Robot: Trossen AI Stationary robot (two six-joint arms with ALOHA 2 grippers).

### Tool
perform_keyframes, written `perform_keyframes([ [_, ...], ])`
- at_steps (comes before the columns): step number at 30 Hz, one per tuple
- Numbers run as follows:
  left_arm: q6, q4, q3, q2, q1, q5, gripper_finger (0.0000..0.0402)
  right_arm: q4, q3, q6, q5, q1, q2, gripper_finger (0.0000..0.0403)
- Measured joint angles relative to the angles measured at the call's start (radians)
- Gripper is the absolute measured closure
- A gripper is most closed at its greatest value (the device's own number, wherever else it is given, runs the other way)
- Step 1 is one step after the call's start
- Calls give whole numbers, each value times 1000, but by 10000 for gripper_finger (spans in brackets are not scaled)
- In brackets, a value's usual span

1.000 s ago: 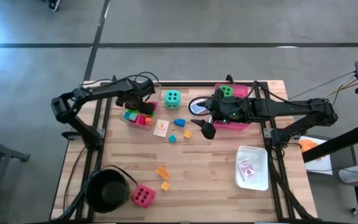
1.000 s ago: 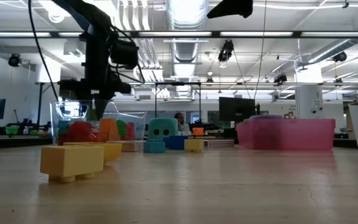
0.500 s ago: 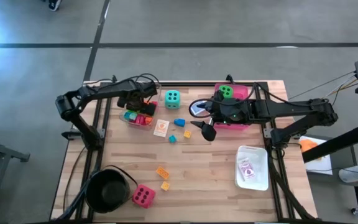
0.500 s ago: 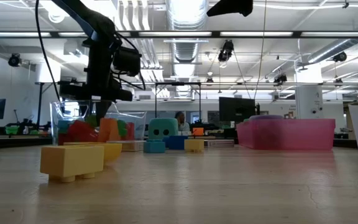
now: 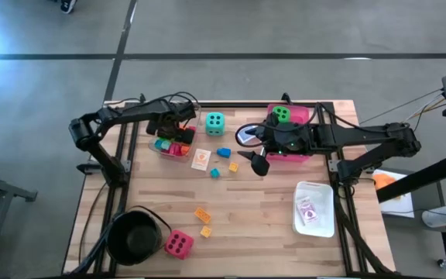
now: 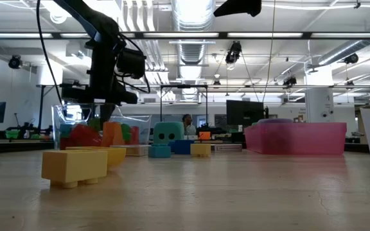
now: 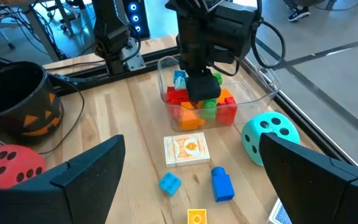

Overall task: Pick & Place Toys
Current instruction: Put the green game piece into the transparent bin, then put the blue deck of cards into the white bin

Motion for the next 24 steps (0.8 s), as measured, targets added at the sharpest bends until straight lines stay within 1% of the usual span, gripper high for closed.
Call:
perform_keyframes([
  [5,4,-5,1,0,0,15,189,0,0,0,0,0,0,38],
  [13,31,-6,1,0,0,15,141,0,0,2,0,0,0,38],
  [19,34,-7,1,-5,0,18,115,0,0,1,0,0,0,38],
  [24,41,-13,3,-54,-1,28,109,-1,0,-1,0,0,0,38],
])
